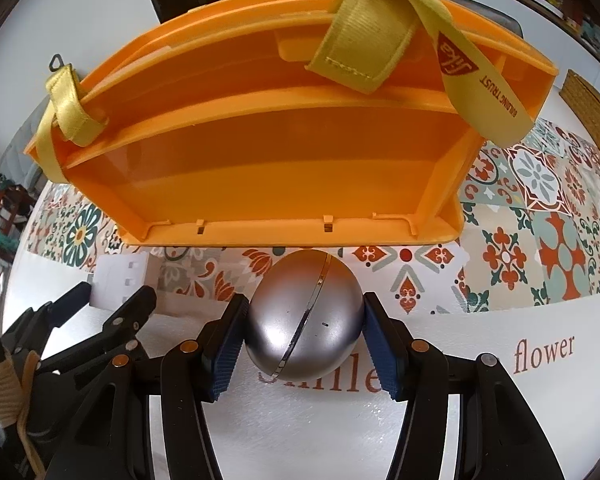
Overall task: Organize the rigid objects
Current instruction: 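Close the left gripper on the white slotted card, then carry the white card and silver ball with both tools over the crate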
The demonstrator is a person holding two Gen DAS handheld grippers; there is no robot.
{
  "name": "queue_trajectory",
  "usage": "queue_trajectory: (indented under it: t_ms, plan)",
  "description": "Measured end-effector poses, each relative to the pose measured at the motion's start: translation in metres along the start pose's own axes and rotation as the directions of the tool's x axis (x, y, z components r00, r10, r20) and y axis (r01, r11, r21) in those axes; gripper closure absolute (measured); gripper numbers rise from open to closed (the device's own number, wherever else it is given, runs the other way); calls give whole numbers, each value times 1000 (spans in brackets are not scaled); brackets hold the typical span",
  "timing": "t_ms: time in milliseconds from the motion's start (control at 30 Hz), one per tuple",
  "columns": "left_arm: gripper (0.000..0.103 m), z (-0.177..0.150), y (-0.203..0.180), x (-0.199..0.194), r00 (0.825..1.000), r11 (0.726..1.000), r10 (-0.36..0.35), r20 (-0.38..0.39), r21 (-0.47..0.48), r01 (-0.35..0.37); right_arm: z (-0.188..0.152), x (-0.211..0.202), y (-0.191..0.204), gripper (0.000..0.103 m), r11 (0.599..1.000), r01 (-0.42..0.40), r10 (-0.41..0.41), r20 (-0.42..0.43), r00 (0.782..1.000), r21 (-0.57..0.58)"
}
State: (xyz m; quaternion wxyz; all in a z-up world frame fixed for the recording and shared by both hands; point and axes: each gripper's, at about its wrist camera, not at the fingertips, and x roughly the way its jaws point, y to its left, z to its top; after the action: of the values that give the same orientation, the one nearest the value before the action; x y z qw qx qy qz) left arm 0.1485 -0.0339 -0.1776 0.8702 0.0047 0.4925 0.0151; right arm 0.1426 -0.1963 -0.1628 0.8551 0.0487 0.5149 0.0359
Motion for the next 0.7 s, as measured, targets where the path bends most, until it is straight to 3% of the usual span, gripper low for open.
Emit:
queue_trajectory:
  t_ms: [700]
  plan:
    - [27,13,5,-81,990,999,-48,132,4,48,0,-74,2,46,1000,-29,29,77,997,5]
